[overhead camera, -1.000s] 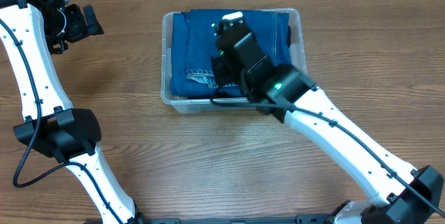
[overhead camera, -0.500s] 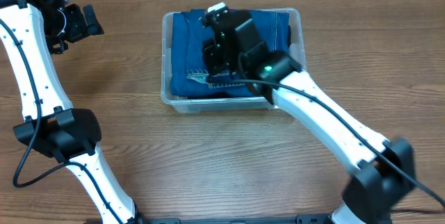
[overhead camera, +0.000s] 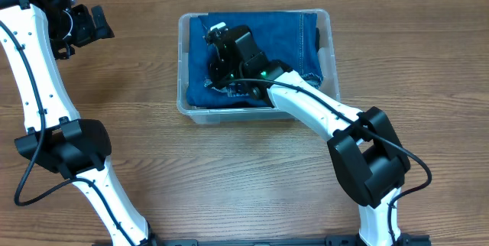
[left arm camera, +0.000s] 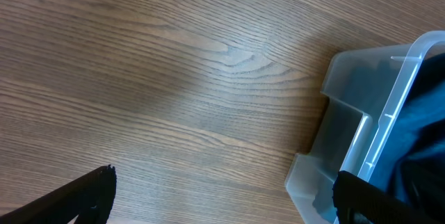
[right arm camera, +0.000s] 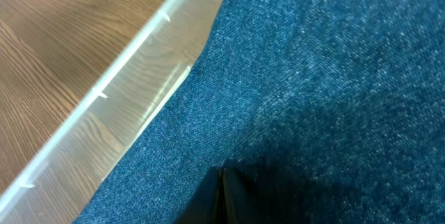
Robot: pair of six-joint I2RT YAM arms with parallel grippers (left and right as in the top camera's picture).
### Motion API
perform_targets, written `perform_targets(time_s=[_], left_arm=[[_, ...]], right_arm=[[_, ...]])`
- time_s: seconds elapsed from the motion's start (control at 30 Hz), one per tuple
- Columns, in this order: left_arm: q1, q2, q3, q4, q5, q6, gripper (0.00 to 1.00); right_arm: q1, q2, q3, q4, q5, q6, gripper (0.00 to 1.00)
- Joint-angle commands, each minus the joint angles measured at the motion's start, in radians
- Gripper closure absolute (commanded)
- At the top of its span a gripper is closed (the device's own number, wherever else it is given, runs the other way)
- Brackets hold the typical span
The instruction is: Pack container
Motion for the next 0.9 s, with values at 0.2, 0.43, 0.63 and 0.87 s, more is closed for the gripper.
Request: perform_targets(time_s=[0.2,0.43,0.63,0.87], left_arm=[[-0.002,-0.002,0.006,-0.002,0.011,-0.01,0.0],[-0.002,-0.002,0.006,-0.002,0.011,-0.01,0.0],[-0.002,-0.002,0.006,-0.002,0.011,-0.01,0.0],[-0.002,-0.002,0.006,-0.002,0.011,-0.01,0.0]], right_arm=[[-0.002,0.07,0.011,-0.101,-0.013,-0.008,0.96],[-0.006,-0.052,0.06,-0.166,-0.001,-0.009,0.96],[-0.027,-0.231,0.218,-0.362,0.01,-0.008,0.0],[-0.095,-0.448,0.259,-0.577,0.149,-0.008,0.0]])
